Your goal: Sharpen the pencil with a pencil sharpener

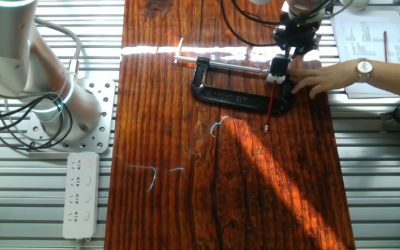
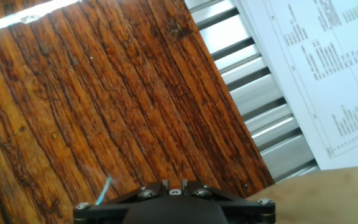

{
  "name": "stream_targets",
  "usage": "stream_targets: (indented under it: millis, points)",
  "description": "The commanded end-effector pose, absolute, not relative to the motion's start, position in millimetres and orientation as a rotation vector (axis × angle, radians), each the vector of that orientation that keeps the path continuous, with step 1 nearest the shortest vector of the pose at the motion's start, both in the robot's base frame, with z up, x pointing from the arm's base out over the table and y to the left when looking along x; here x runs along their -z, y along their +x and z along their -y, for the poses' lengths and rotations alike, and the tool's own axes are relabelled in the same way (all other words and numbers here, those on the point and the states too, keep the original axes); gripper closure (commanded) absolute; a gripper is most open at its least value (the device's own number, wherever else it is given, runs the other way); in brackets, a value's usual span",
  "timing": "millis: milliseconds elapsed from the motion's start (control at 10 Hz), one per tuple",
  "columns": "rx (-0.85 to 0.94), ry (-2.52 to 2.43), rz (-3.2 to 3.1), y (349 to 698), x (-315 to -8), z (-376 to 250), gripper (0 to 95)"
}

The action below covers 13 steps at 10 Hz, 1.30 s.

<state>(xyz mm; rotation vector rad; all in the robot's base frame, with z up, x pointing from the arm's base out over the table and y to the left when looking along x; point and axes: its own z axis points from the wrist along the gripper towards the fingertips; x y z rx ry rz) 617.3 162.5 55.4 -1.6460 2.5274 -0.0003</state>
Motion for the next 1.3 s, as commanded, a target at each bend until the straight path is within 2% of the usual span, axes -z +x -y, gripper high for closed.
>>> stream_targets:
  millis: [100, 1300]
  points:
    - [0.012, -1.643, -2.538, 620, -58, -163, 95.0]
    - [-0.028, -1.609, -2.622, 619, -87, -168, 95.0]
